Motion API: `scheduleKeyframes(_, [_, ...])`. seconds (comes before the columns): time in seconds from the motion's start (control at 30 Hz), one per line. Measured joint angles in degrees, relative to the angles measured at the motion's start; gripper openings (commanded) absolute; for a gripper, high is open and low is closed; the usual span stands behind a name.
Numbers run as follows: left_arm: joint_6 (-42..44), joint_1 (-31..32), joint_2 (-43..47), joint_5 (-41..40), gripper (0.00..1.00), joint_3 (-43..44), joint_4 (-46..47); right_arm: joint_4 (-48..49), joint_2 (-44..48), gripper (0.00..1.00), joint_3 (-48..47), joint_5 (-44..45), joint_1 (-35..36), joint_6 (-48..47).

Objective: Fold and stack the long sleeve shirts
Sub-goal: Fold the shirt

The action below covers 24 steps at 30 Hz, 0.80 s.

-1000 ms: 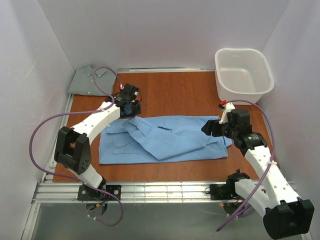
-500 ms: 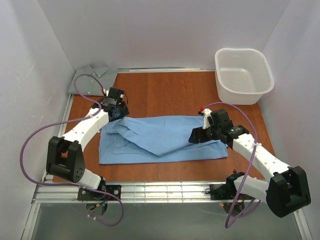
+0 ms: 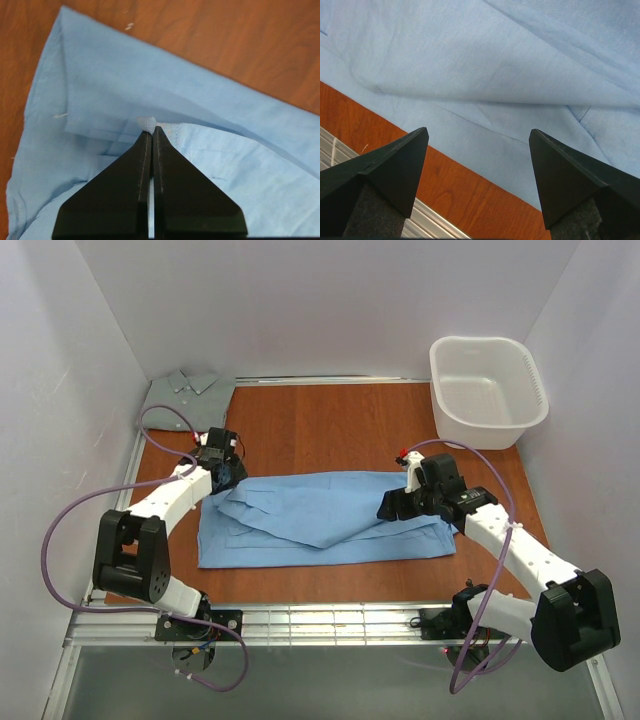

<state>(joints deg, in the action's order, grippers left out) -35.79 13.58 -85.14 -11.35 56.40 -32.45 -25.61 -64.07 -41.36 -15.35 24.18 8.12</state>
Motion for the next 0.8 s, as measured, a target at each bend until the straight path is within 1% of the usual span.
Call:
scheduleKeyframes(0.13, [-0.20,-1.95,-0.70,-0.66,0.00,-3.30,0.92,0.35,-0.92,0.77,-0.11,0.07,0.31,-0.02])
scheduleKeyframes(0.27, [0.26,-2.54,-1.57,-1.70,0.00,-3.87,2.75,0.57,-1.33,0.77,-0.11,0.09,0.68,0.00])
scheduleKeyframes(0.3, [0.44,-2.54,-1.73,-1.84,0.00,-3.87,3.37,0.61,-1.33,0.77,-0.11,0.09,0.72,0.00])
scheduleKeyframes(0.33, [0.66,-2.54,-1.86,-1.99,0.03,-3.87,3.89,0.70,-1.36,0.77,-0.11,0.09,0.79,0.00])
scheduleKeyframes(0.37, [0.92,-2.54,-1.99,-2.16,0.06,-3.87,4.44,0.85,-1.36,0.77,-0.11,0.11,0.92,0.02])
scheduleKeyframes(0.4, [1.11,-2.51,-2.12,-2.27,0.12,-3.87,4.90,1.05,-1.40,0.77,-0.11,0.15,0.98,0.07])
scheduleKeyframes(0.5, [1.88,-2.51,-2.62,-2.89,0.24,-3.87,5.68,2.10,-1.70,0.77,-0.11,0.17,1.20,0.48])
scheduleKeyframes(0.53, [2.19,-2.51,-2.62,-3.04,0.39,-3.87,5.66,2.43,-1.86,0.76,-0.11,0.17,1.33,0.83])
scheduleKeyframes(0.6, [2.64,-2.51,-2.45,-3.52,0.54,-3.85,5.62,3.39,-2.25,0.73,-0.11,-0.09,1.51,1.77])
scheduleKeyframes(0.63, [2.82,-2.51,-2.21,-3.76,0.64,-3.85,5.44,4.09,-2.58,0.72,-0.11,-0.48,1.57,2.47])
scheduleKeyframes(0.67, [2.97,-2.51,-1.81,-3.96,0.68,-3.76,5.07,4.92,-3.04,0.71,-0.13,-1.14,1.64,3.37])
scheduleKeyframes(0.73, [2.69,-2.51,-0.35,-4.07,0.71,-3.04,3.72,6.95,-4.48,0.70,-0.13,-2.91,1.79,5.14])
scheduleKeyframes(0.8, [2.75,-2.54,2.03,-3.02,0.71,-1.95,2.67,9.27,-6.29,0.70,-0.15,-4.85,2.01,6.80])
